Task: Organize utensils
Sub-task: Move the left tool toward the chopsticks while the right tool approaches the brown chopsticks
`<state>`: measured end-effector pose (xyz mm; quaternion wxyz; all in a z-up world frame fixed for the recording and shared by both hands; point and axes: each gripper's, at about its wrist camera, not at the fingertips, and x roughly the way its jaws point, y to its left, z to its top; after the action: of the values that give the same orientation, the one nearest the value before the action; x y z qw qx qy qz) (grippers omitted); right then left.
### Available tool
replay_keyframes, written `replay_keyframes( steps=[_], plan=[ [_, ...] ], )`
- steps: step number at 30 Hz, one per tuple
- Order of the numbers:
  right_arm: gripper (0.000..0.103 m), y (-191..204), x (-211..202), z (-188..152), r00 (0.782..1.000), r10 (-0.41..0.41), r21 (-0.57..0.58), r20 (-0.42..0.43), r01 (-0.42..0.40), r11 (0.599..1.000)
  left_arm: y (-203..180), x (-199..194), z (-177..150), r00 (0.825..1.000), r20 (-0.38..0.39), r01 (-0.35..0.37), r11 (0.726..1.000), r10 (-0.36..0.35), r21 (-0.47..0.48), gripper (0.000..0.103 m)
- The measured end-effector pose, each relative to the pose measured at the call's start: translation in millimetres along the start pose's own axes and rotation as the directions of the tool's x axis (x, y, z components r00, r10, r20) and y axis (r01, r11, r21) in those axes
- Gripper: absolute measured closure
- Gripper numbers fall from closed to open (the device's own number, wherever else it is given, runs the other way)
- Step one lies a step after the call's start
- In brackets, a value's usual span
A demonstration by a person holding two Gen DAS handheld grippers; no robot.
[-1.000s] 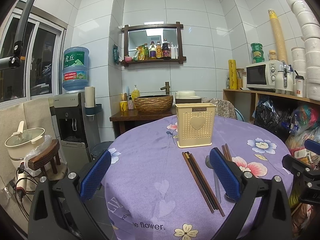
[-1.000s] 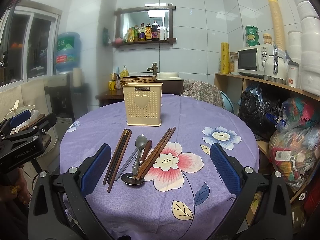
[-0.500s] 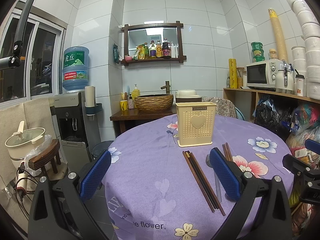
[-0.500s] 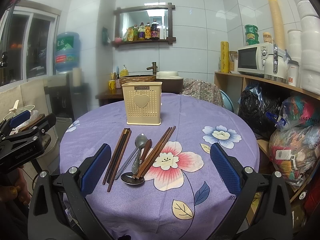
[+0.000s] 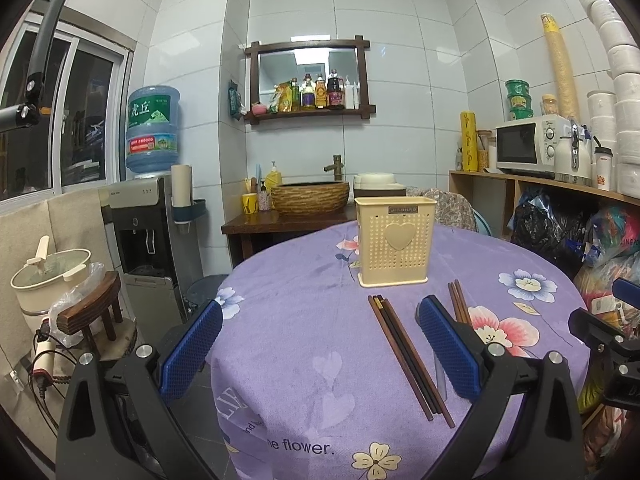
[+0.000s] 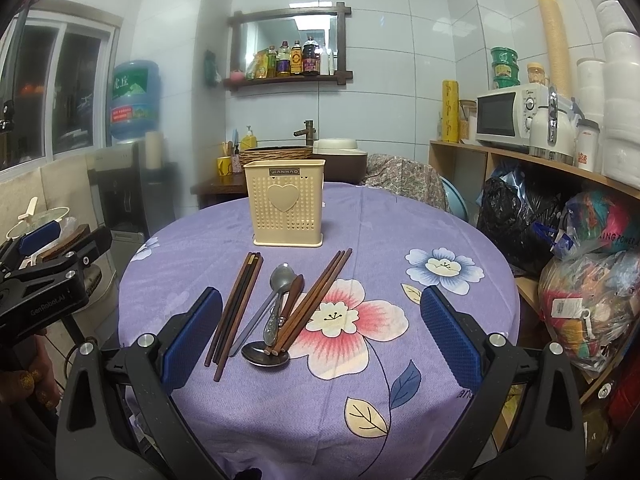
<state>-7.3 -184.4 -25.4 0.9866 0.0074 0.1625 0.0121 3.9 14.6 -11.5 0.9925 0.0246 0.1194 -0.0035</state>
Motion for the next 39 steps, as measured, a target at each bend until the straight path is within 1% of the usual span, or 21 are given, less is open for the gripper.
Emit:
replay_keyframes(
  steps=[2, 6, 7, 10, 13, 15, 16, 17, 19, 21, 23, 25, 27, 29, 33, 36, 38, 39],
  plan=[
    [0.005, -0.4, 3.1, -0.4, 1.0, -0.007, -0.004, -0.012, 0.007, 1.0, 2.1, 5.3, -1.0, 0.999, -0.039, 0.014, 1.0, -0.015, -0.014, 0.005],
    [0.005, -6.5, 15.9, -2.4, 0.998, -0.02, 0.005, -0.061, 0.021, 1.0, 4.7, 15.7, -5.6, 0.995, -0.1, 0.021, 0.999, -0.024, -0.029, 0.005],
    [0.005, -8.2, 19.1, -3.1, 0.997, -0.024, 0.003, -0.073, 0.024, 1.0, 6.3, 19.4, -7.1, 0.993, -0.119, 0.013, 0.999, -0.017, -0.03, 0.005],
    [0.005, -19.5, 38.7, -4.3, 0.99, -0.016, 0.013, -0.142, 0.019, 1.0, 9.9, 30.9, -9.5, 0.985, -0.171, -0.005, 1.0, 0.002, -0.019, 0.005],
    [0.005, -39.7, 64.0, -7.1, 0.975, -0.039, 0.058, -0.219, 0.053, 0.997, 15.0, 49.8, -11.7, 0.971, -0.238, -0.015, 1.0, 0.015, 0.0, 0.005],
    [0.005, -49.2, 81.7, -8.5, 0.963, -0.053, 0.072, -0.262, 0.074, 0.995, 15.9, 67.6, -9.5, 0.956, -0.291, -0.013, 1.0, 0.019, 0.022, 0.005],
    [0.005, -53.0, 94.1, -8.8, 0.953, -0.063, 0.071, -0.295, 0.088, 0.994, 14.8, 79.9, -7.8, 0.945, -0.325, -0.003, 0.999, 0.016, 0.039, 0.005],
    [0.005, -54.2, 103.2, -8.6, 0.945, -0.076, 0.062, -0.319, 0.1, 0.993, 13.1, 87.2, -7.3, 0.939, -0.343, 0.001, 0.999, 0.016, 0.05, 0.005],
    [0.005, -53.4, 122.0, -8.2, 0.927, -0.089, 0.044, -0.364, 0.113, 0.993, 6.3, 108.0, -5.0, 0.918, -0.397, 0.026, 0.997, 0.006, 0.074, 0.005],
    [0.005, -51.5, 140.5, -8.4, 0.911, -0.069, 0.047, -0.406, 0.096, 0.994, -0.4, 121.4, -5.9, 0.9, -0.435, 0.064, 0.995, -0.023, 0.08, 0.005],
    [0.005, -48.1, 155.4, -9.0, 0.899, -0.044, 0.051, -0.436, 0.073, 0.996, -10.9, 135.1, -8.3, 0.879, -0.474, 0.108, 0.991, -0.056, 0.083, 0.005],
    [0.005, -42.4, 169.7, -9.1, 0.878, -0.027, 0.053, -0.477, 0.059, 0.997, -21.1, 143.8, -12.2, 0.864, -0.498, 0.138, 0.986, -0.072, 0.096, 0.005],
    [0.005, -37.2, 177.6, -9.1, 0.869, -0.01, 0.057, -0.494, 0.045, 0.997, -26.5, 149.3, -14.1, 0.856, -0.51, 0.154, 0.983, -0.081, 0.102, 0.005],
    [0.005, -32.0, 185.3, -8.9, 0.862, -0.022, 0.04, -0.507, 0.049, 0.998, -32.2, 153.9, -15.6, 0.85, -0.52, 0.163, 0.981, -0.084, 0.108, 0.005],
    [0.005, -26.4, 198.3, -10.6, 0.84, -0.034, 0.021, -0.541, 0.054, 0.998, -41.1, 163.7, -16.3, 0.833, -0.546, 0.182, 0.976, -0.091, 0.115, 0.005],
    [0.005, -24.7, 201.8, -11.2, 0.836, -0.049, 0.01, -0.546, 0.065, 0.998, -46.3, 169.7, -19.6, 0.83, -0.554, 0.171, 0.974, -0.06, 0.151, 0.005],
    [0.005, -24.2, 203.7, -9.9, 0.832, -0.051, 0.003, -0.552, 0.063, 0.998, -47.2, 173.9, -22.0, 0.824, -0.564, 0.169, 0.973, -0.053, 0.156, 0.005],
    [0.005, -24.3, 204.8, -9.3, 0.83, -0.047, 0.003, -0.556, 0.059, 0.998, -47.5, 176.6, -24.0, 0.817, -0.574, 0.17, 0.973, -0.051, 0.155, 0.005]
  ],
)
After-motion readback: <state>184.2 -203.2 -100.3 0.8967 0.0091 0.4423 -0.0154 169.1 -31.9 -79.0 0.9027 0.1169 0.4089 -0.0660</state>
